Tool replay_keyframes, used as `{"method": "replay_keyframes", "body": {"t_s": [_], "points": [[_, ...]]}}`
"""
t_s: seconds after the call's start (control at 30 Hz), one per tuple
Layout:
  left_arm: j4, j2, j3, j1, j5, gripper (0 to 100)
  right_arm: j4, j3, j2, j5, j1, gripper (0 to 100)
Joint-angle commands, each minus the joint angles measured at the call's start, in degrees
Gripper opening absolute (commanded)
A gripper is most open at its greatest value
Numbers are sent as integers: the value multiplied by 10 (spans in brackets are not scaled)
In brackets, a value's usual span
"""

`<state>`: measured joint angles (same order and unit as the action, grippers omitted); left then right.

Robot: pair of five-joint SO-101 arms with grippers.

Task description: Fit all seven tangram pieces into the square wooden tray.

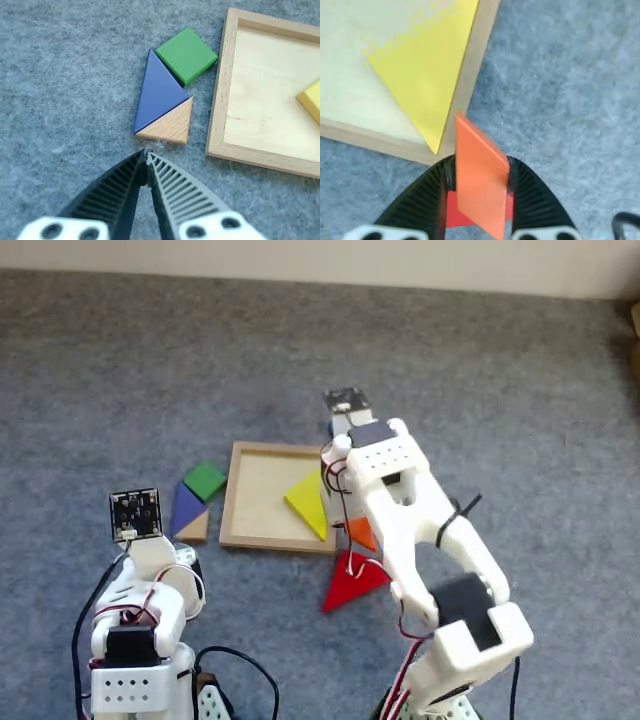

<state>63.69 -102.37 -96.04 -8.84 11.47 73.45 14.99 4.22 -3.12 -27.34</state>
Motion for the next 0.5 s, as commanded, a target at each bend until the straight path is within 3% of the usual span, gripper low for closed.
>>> {"method": "replay_keyframes", "body": {"t_s": [0.0, 0.3, 0.47], "points": [[2, -1, -12, -8, -4, 5, -45, 15, -52, 8, 3, 44], [2, -1, -12, -8, -4, 5, -72, 25, -60, 3, -1, 47], [2, -1, -12, -8, -4, 5, -73, 25, -59, -18, -38, 48]]}}
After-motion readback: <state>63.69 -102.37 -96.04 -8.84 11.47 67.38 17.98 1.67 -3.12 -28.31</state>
